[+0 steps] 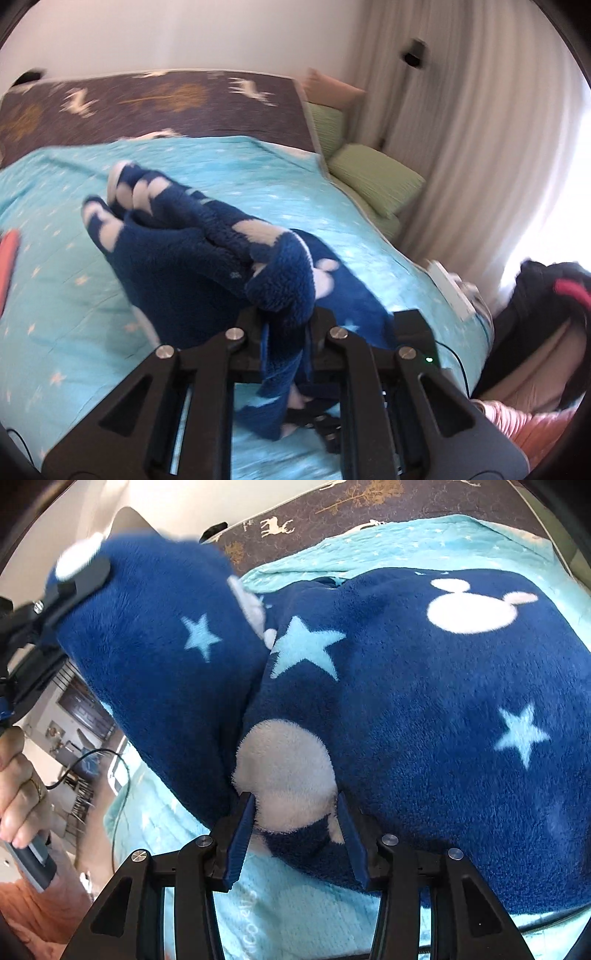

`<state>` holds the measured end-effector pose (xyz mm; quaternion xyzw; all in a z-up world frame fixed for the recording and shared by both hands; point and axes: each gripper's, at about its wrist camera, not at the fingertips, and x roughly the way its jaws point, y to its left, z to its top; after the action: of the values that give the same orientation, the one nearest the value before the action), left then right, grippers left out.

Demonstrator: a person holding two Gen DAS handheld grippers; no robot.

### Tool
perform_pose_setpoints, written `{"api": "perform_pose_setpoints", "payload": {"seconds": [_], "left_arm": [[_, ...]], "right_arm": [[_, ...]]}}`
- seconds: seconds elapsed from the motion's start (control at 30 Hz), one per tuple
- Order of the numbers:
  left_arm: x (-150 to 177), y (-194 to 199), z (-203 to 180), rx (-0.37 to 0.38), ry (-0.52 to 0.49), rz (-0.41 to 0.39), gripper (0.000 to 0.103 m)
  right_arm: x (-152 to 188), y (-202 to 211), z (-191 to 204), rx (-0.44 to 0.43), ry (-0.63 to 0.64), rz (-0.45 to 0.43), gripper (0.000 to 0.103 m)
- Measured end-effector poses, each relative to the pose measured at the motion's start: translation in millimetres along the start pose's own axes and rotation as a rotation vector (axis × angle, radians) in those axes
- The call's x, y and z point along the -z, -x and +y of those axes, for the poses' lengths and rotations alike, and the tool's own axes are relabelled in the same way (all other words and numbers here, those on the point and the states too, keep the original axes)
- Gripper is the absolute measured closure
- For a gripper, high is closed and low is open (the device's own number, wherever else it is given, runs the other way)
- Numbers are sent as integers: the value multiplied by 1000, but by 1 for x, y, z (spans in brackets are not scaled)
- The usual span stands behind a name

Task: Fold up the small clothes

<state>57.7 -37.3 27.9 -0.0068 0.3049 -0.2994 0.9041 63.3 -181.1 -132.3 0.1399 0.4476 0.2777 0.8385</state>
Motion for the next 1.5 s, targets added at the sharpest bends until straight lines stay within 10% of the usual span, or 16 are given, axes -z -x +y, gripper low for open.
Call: {"api": "perform_pose_setpoints", "payload": {"seconds": [0.4, 0.7, 0.87, 1.0, 1.3, 1.37, 1.4, 1.5], "left_arm": [[12, -50, -70, 219, -169, 92, 88], [42, -52, -67, 234, -171, 156, 88], [51, -49, -74, 221, -199, 159, 88], [53, -46, -78, 214, -200, 151, 88], [49, -46, -80, 197, -201, 152, 88], [48, -47, -81, 194, -203, 152, 88], [47, -48, -82, 199, -203, 158, 88], [46, -51, -90, 224, -226, 166, 88]], "right_arm": [[36, 66, -37, 43, -67, -70, 53], [30, 132, -86, 157, -203, -199, 51], [-10, 154, -76, 118, -129, -243, 48], [-60, 154, -71, 3, -41, -232, 25], [-153, 74, -72, -78, -99, -80, 24], [-159, 64, -73, -55, -121, -85, 47], [-162, 64, -72, -51, -110, -83, 94], [-157, 78, -61, 50, -73, -145, 94]]}}
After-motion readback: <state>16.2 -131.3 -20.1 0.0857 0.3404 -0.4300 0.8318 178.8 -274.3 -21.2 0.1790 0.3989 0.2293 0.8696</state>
